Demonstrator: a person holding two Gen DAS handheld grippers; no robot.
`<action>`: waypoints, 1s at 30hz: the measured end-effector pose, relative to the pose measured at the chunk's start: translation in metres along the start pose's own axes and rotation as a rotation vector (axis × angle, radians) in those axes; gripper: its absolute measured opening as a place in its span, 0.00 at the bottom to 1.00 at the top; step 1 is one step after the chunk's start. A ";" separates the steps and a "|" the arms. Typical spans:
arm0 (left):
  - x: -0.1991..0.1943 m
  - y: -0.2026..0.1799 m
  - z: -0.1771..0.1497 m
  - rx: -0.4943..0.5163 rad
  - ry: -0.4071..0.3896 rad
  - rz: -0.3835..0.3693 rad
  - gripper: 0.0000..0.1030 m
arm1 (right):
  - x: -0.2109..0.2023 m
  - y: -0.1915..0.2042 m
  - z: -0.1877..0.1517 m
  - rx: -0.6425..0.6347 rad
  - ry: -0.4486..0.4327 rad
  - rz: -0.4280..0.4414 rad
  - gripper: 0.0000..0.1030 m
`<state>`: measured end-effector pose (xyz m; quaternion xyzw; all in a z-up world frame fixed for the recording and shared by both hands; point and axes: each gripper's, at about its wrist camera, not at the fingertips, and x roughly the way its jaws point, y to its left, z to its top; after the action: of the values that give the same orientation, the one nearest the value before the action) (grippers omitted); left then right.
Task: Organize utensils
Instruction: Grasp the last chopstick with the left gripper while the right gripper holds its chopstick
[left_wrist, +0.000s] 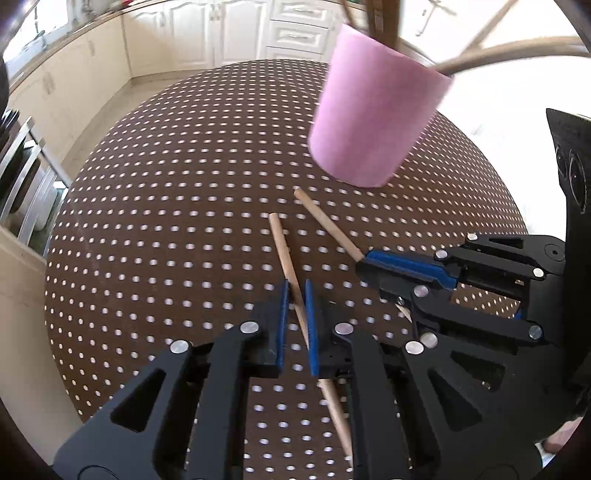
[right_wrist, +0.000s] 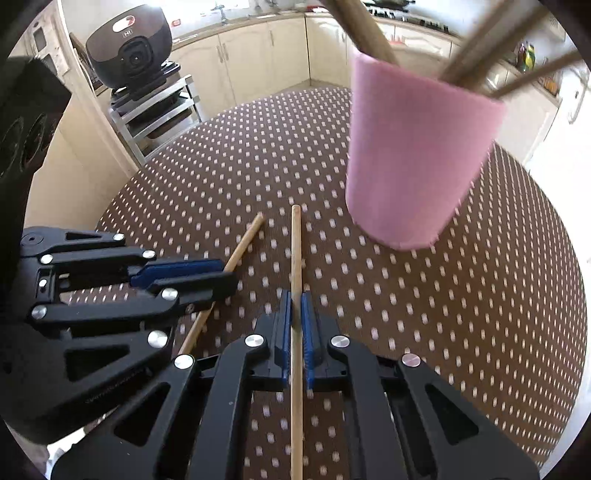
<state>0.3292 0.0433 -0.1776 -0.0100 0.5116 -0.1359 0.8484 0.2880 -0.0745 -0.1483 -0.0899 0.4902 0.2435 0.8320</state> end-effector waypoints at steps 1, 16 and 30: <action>0.000 -0.003 0.000 0.008 0.004 -0.009 0.07 | -0.003 -0.003 -0.003 0.013 0.011 0.011 0.04; 0.011 -0.030 0.002 0.054 0.041 0.027 0.08 | 0.003 0.005 0.003 -0.026 0.073 -0.008 0.07; -0.035 -0.012 -0.010 0.011 -0.090 -0.024 0.07 | -0.048 -0.007 -0.012 0.062 -0.089 0.065 0.05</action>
<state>0.3018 0.0414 -0.1500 -0.0174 0.4718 -0.1482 0.8690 0.2632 -0.1005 -0.1140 -0.0373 0.4625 0.2588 0.8472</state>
